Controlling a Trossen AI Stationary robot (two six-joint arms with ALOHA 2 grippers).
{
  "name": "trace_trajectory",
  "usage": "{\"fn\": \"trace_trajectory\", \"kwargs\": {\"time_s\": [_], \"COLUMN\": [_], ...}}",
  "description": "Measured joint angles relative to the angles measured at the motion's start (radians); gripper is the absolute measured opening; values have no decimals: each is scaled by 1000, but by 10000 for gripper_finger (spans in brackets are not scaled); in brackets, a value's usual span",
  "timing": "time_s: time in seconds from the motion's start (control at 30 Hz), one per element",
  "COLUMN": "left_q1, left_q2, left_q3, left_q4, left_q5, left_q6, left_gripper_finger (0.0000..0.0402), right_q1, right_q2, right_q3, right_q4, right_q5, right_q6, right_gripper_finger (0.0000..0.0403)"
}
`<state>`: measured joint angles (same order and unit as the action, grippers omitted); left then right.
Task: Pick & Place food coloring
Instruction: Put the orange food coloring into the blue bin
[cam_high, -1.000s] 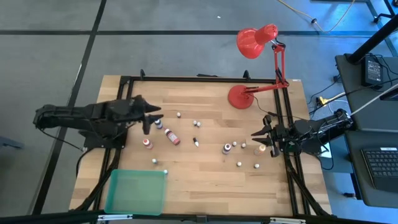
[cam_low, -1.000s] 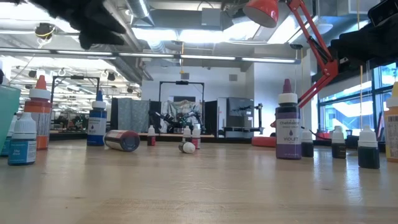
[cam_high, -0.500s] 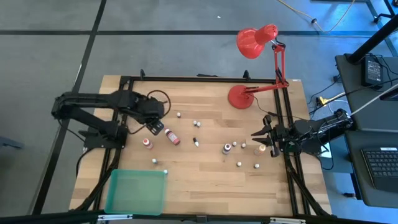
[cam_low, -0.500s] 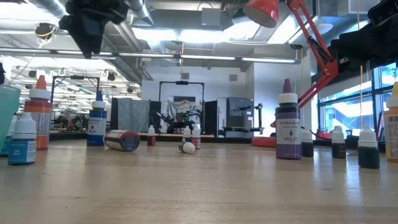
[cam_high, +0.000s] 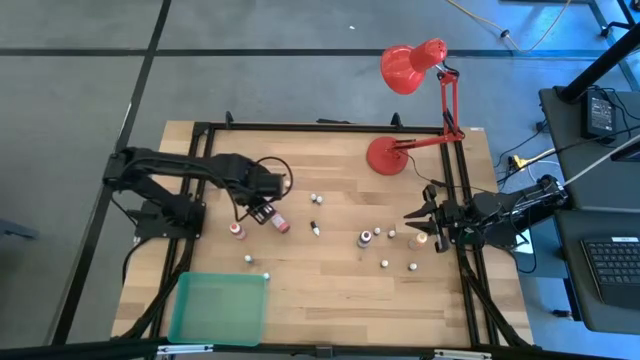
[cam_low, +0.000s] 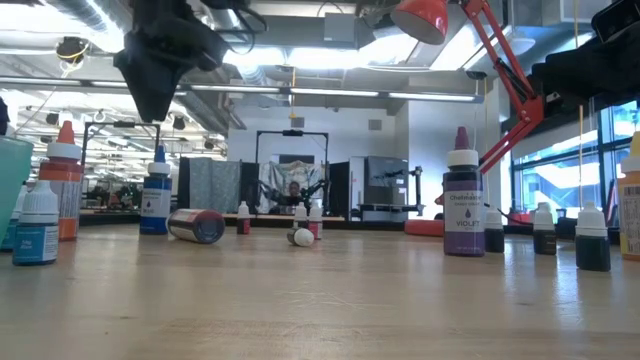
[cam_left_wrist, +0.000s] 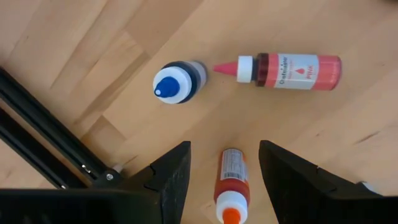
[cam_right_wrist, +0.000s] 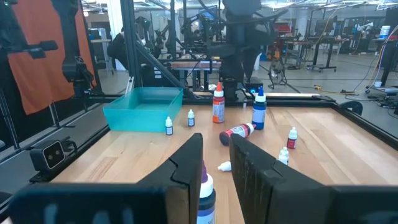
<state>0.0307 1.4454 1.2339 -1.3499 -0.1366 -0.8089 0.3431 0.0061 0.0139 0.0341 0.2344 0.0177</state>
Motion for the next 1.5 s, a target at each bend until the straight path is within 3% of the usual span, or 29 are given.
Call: {"fn": "trace_trajectory", "kwargs": {"time_s": [0.43, 0.53, 0.83, 1.1, 1.4, 1.5], "left_q1": [-4, -2, -81, -176, -206, -207], "left_q2": [4, 4, 4, 4, -17, -89], "left_q3": [0, 0, 0, 0, -4, -47], "left_q4": [-9, -23, -132, -144, -225, -117], "left_q5": [-6, -7, -3, 0, -26, -36], "left_q6": [24, 73, -237, -359, -395, -359], "left_gripper_finger": [284, 287, 284, 283, 283, 283], "right_q1": [0, 0, 0, 0, 0, 0], "right_q2": [0, 0, 0, 0, 0, 0], "right_q3": [0, 0, 0, 0, 0, 0], "right_q4": [0, 0, 0, 0, 0, 0], "right_q5": [0, 0, 0, 0, 0, 0], "right_q6": [0, 0, 0, 0, 0, 0], "right_gripper_finger": [84, 84, 84, 84, 84, 84]}}
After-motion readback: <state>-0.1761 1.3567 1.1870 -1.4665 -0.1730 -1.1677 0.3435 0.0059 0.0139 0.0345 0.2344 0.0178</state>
